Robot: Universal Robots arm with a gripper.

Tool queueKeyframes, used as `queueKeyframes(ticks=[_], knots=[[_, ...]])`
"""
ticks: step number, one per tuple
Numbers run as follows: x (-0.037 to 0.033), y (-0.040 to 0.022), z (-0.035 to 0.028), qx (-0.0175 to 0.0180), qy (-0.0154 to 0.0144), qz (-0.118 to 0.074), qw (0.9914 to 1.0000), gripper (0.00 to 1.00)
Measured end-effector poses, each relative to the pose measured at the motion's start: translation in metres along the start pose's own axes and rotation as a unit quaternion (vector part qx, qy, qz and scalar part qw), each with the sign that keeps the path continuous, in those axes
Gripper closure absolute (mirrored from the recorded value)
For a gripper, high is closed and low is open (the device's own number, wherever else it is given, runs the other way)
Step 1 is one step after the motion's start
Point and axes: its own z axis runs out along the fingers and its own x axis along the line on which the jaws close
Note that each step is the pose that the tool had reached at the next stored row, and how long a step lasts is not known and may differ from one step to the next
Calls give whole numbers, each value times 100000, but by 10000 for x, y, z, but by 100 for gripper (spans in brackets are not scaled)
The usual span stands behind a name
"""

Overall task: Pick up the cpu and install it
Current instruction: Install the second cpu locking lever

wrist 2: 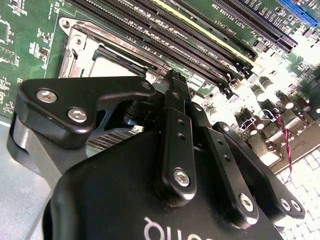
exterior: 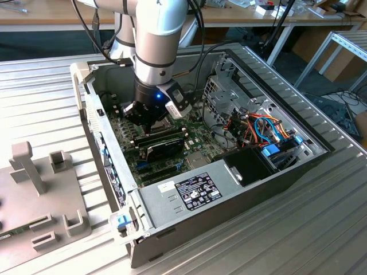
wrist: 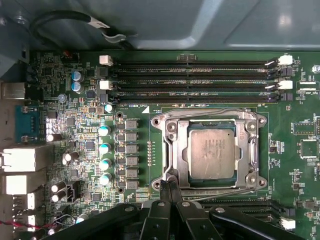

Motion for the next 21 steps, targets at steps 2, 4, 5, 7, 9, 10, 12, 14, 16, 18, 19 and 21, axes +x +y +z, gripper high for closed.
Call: queueKeyframes(ticks=[2, 4, 5, 7, 9, 10, 12, 14, 16, 18, 19, 21], knots=[[4, 0, 11, -28, 2, -4, 100000, 89], [5, -1, 17, -27, 8, -2, 100000, 89], [5, -1, 20, -37, 4, -1, 100000, 89], [6, -1, 27, -44, 7, -1, 100000, 89], [6, 0, 32, -108, 7, 1, 100000, 89], [5, 1, 33, -136, 4, 3, 100000, 89], [6, 2, 34, -151, 5, 1, 100000, 89], [6, 5, 35, -164, -3, 5, 100000, 89], [6, 5, 34, -152, 4, -2, 100000, 89], [6, 6, 35, -155, 5, -1, 100000, 89], [6, 7, 36, -153, 7, 2, 100000, 89], [6, 7, 43, -175, 4, 2, 100000, 89]])
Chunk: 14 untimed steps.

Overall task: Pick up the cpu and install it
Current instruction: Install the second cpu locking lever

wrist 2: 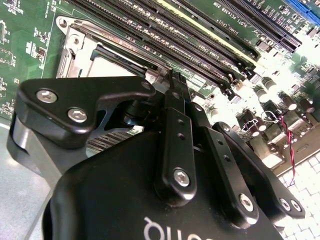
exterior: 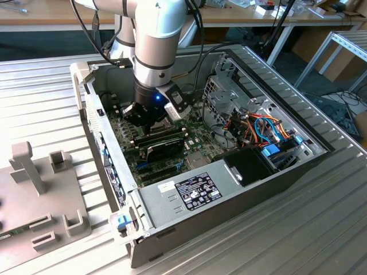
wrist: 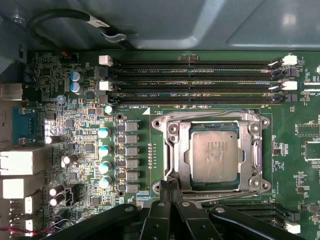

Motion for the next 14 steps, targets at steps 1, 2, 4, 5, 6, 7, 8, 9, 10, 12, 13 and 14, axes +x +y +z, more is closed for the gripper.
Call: queueKeyframes(ticks=[1, 2, 4, 5, 6, 7, 8, 9, 10, 12, 13, 14], knots=[[1, 0, 4, -19, -3, 0, 100000, 89], [2, -1, 8, -92, 3, 6, 100000, 89], [2, -1, 14, -251, 6, 7, 100000, 89], [3, -1, 15, -296, 8, 6, 100000, 89], [3, -1, 16, -328, 10, 7, 99999, 89], [4, -1, 18, -400, 13, 12, 99999, 89], [4, -1, 20, -494, 13, 12, 99999, 89], [4, -1, 23, -568, 13, 13, 99998, 89], [4, -1, 24, -596, 11, 13, 99998, 89], [5, -2, 31, -613, 25, 13, 99998, 89], [5, -2, 34, -614, 28, 10, 99998, 89], [5, -2, 39, -622, 29, 11, 99998, 89]])
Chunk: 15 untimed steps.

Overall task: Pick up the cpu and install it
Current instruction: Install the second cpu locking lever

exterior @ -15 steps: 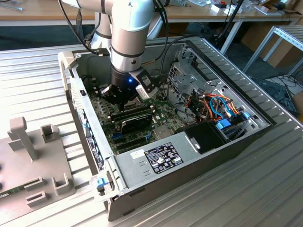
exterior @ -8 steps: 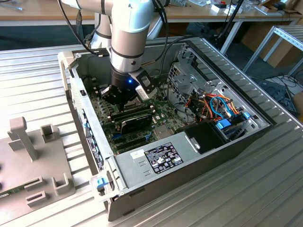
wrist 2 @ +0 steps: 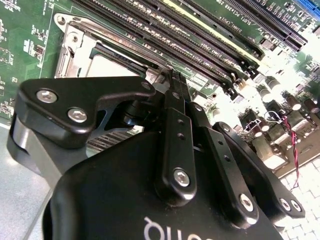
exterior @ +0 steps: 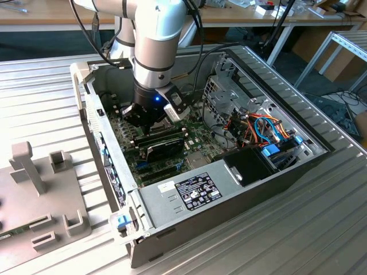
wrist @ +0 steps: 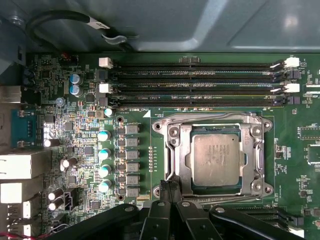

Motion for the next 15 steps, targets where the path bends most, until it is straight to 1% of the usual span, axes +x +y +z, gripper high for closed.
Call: queueKeyframes(ticks=[5, 15], knots=[[0, -1, 28, -16, -20, 3, 100000, 89], [1, -2, 36, -2, -16, 0, 100000, 89]])
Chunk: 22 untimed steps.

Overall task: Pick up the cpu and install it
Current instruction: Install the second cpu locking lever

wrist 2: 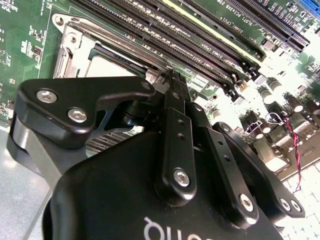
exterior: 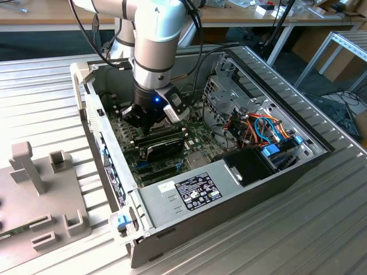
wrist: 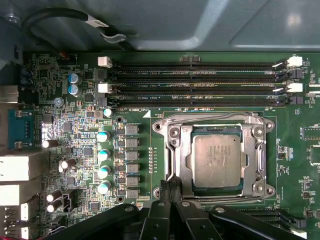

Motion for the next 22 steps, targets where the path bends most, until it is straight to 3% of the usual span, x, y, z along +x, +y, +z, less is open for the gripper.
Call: queueKeyframes(ticks=[22], knots=[[61, -3, -1, -4, -144, -5, 100000, 89]])
